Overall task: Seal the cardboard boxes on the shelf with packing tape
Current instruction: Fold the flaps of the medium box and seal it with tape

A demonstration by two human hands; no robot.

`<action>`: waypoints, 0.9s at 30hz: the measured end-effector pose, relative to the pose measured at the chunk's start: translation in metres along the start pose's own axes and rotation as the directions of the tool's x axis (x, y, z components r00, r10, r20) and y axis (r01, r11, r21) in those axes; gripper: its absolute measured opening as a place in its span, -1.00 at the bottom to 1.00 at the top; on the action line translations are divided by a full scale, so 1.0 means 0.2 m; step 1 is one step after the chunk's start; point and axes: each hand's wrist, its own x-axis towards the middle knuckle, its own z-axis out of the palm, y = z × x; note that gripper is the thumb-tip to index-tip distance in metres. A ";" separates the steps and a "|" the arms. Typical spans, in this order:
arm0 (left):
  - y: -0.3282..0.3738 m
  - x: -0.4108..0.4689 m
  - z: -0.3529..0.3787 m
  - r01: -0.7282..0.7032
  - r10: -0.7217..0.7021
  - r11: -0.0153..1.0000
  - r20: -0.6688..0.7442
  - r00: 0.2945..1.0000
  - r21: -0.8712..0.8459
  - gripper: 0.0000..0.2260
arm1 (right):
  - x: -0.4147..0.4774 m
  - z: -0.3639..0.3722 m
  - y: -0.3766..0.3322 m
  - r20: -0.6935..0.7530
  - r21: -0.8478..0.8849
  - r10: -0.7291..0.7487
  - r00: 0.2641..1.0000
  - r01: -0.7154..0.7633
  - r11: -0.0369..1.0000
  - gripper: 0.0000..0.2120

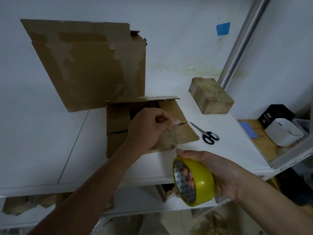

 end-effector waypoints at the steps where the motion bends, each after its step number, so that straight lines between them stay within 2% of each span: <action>1: -0.01 0.00 0.01 0.000 0.000 1.000 0.002 1.000 -0.001 -0.85 | 0.00 0.00 0.00 -0.009 -0.011 0.008 1.000 -0.009 1.000 -0.83; 7: -0.01 0.04 0.00 0.009 -0.009 1.000 0.033 0.999 -0.009 -0.84 | -0.01 0.01 0.00 -0.062 -0.029 -0.046 0.997 0.044 0.999 -0.72; 17: -0.04 0.02 0.04 0.049 -0.047 0.986 -0.017 0.999 0.161 -0.82 | -0.01 0.04 0.01 -0.088 -0.010 -0.043 0.995 0.042 0.999 -0.67; 24: -0.04 0.01 0.06 0.044 -0.042 0.983 -0.014 0.999 0.177 -0.84 | 0.02 0.00 0.03 -0.105 -0.059 -0.073 0.992 0.067 0.996 -0.79; 27: -0.04 0.01 0.08 0.029 -0.025 0.983 -0.025 0.999 0.184 -0.84 | 0.03 -0.01 0.04 -0.109 -0.096 -0.099 0.989 0.089 0.991 -0.78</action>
